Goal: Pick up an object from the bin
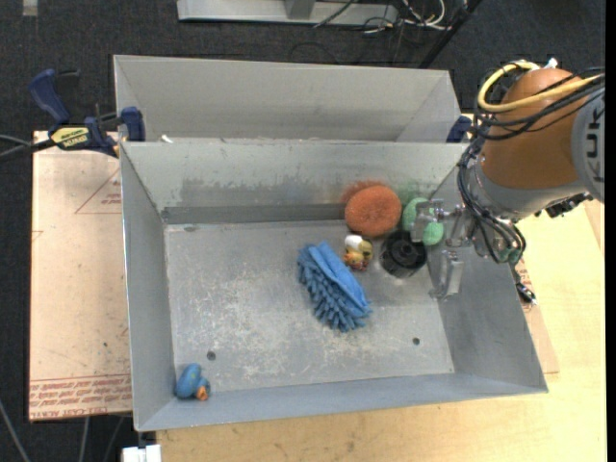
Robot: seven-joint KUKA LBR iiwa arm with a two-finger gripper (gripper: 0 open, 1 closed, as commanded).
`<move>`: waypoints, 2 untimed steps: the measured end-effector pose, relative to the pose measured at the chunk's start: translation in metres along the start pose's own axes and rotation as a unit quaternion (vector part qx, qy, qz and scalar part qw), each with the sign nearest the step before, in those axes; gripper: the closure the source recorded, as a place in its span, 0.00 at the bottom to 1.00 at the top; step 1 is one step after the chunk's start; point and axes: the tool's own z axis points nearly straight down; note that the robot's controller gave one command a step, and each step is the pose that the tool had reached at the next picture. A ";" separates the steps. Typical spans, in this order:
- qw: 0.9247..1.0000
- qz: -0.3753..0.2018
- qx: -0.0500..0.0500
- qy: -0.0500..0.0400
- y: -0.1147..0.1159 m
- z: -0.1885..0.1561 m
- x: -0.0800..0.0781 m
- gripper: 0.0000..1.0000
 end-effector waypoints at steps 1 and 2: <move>1.000 -0.001 0.001 -0.004 0.000 -0.005 -0.002 0.00; 0.999 0.036 0.000 -0.005 0.048 0.049 -0.027 0.00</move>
Offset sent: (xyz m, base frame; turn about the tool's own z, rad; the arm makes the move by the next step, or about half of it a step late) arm 0.0457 0.0938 -0.1047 0.1356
